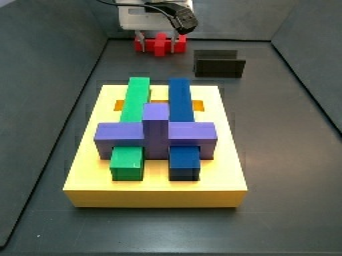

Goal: Pick up the red object. Move up. Place the red object on the fixture. Regrasp the red object. Move to above the board. Insert the red object.
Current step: Pick up the red object.

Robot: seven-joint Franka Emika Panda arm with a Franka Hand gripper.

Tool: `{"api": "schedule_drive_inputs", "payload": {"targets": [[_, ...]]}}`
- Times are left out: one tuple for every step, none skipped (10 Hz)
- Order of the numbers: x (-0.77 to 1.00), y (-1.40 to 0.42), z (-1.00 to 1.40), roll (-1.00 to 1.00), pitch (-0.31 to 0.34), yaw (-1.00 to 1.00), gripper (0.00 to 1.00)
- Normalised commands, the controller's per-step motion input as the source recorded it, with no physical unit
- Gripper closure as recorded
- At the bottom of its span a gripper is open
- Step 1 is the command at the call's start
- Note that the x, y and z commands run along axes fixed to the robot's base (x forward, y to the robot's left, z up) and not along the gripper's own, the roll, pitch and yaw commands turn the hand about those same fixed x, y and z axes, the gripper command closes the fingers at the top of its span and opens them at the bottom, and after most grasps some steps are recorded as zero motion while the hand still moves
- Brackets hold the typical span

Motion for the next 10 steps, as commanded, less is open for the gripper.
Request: {"api": "schedule_drive_inputs", "payload": {"targets": [[0.0, 0.0, 0.0, 0.0, 0.0, 0.0, 1.0], [0.0, 0.0, 0.0, 0.0, 0.0, 0.0, 1.0], [0.0, 0.0, 0.0, 0.0, 0.0, 0.0, 1.0], [0.0, 0.0, 0.0, 0.0, 0.0, 0.0, 1.0], [0.0, 0.0, 0.0, 0.0, 0.0, 0.0, 1.0], [0.0, 0.0, 0.0, 0.0, 0.0, 0.0, 1.0], [0.0, 0.0, 0.0, 0.0, 0.0, 0.0, 1.0], [0.0, 0.0, 0.0, 0.0, 0.0, 0.0, 1.0], [0.0, 0.0, 0.0, 0.0, 0.0, 0.0, 1.0], [0.0, 0.0, 0.0, 0.0, 0.0, 0.0, 1.0]]}}
